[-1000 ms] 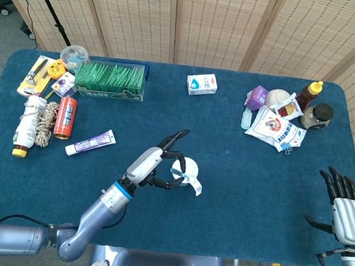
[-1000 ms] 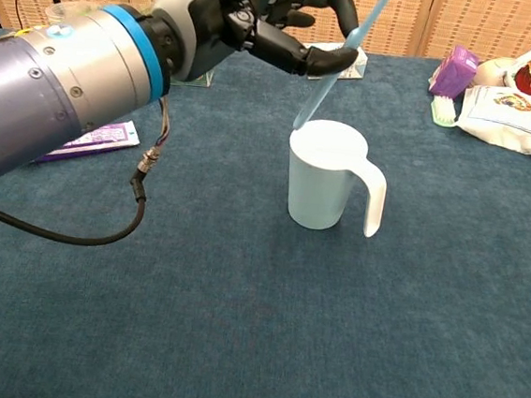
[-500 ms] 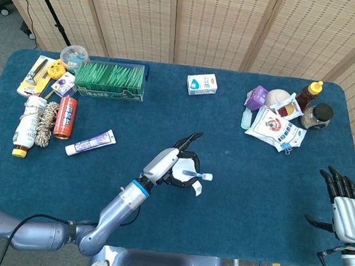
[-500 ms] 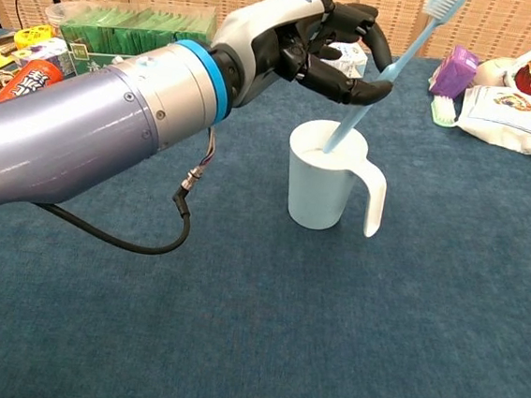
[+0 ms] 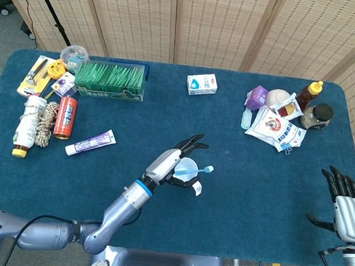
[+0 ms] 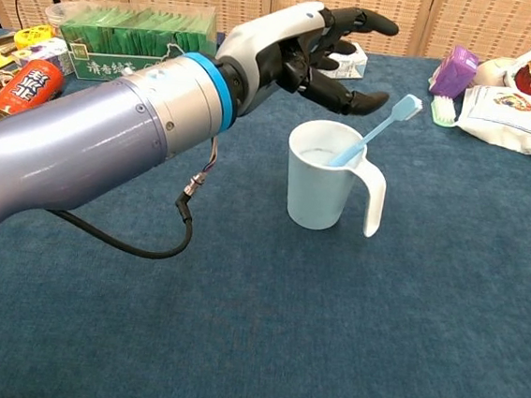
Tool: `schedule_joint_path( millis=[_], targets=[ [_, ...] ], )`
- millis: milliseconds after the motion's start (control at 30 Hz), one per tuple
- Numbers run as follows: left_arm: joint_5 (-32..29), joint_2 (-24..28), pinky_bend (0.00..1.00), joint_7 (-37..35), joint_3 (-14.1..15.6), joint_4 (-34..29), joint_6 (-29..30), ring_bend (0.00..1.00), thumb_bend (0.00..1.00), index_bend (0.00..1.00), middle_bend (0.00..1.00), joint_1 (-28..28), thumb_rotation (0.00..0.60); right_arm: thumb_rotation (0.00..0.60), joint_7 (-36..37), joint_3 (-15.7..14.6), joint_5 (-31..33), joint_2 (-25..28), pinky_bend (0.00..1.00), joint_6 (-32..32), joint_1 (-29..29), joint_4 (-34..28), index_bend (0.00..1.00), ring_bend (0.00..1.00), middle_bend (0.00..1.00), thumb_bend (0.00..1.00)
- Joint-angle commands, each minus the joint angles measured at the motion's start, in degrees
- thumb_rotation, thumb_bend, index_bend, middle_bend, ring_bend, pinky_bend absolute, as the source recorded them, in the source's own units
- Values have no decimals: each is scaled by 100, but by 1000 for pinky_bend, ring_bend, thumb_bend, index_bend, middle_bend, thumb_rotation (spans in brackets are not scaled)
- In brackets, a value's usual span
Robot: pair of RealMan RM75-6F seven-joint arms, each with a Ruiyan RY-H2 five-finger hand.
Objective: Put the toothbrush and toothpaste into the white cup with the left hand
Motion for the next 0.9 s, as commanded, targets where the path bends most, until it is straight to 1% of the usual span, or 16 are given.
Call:
schedule_joint_path(
  millis=[33, 167, 267, 333, 433, 467, 600, 700, 800, 833, 900],
  targets=[
    [160, 172, 0, -30, 28, -144, 143, 0, 325, 141, 0, 116, 600, 600, -3, -3, -8, 0, 0, 10, -3, -7, 0, 0, 0, 0],
    [532, 597, 0, -1, 171, -320, 414, 0, 325, 138, 0, 352, 600, 600, -8, -8, -16, 8, 0, 23, -9, -22, 0, 0, 0, 0],
    [879, 1099, 0, 71, 411, -391, 539, 0, 321, 117, 0, 563, 600, 600, -27, -15, -32, 7, 0, 34, -12, -30, 0, 0, 0, 0],
    [1077, 1507, 0, 183, 599, -379, 601, 0, 317, 75, 0, 720, 600, 600, -47, -26, -52, 6, 0, 44, -14, -46, 0, 0, 0, 0],
    [1196, 2181, 0, 409, 934, -380, 477, 0, 316, 8, 0, 927, 600, 600, -95, -44, -90, 0, 0, 53, -13, -78, 0, 0, 0, 0],
    [1205, 2343, 0, 437, 1004, -410, 434, 0, 316, 1, 0, 971, 600, 600, -107, -47, -96, -1, 0, 59, -15, -88, 0, 0, 0, 0],
    [1060, 3101, 0, 732, 1365, -480, 176, 0, 316, 0, 0, 1204, 600, 600, -179, -56, -132, -1, 0, 105, -25, -158, 0, 0, 0, 0],
    [862, 3529, 0, 972, 1549, -529, -25, 0, 315, 0, 0, 1316, 600, 600, -259, -71, -158, -14, 0, 118, -25, -202, 0, 0, 0, 0],
    [684, 3772, 0, 1126, 1652, -595, -232, 0, 315, 0, 0, 1340, 600, 600, -310, -79, -168, -28, 0, 118, -22, -225, 0, 0, 0, 0],
    [525, 3916, 0, 1259, 1718, -577, -386, 0, 314, 0, 0, 1344, 600, 600, -354, -89, -185, -41, 0, 116, -18, -237, 0, 0, 0, 0],
    [258, 4064, 0, 1414, 1742, -626, -605, 0, 311, 0, 0, 1304, 600, 600, -404, -101, -203, -55, 0, 116, -14, -260, 0, 0, 0, 0]
  ],
)
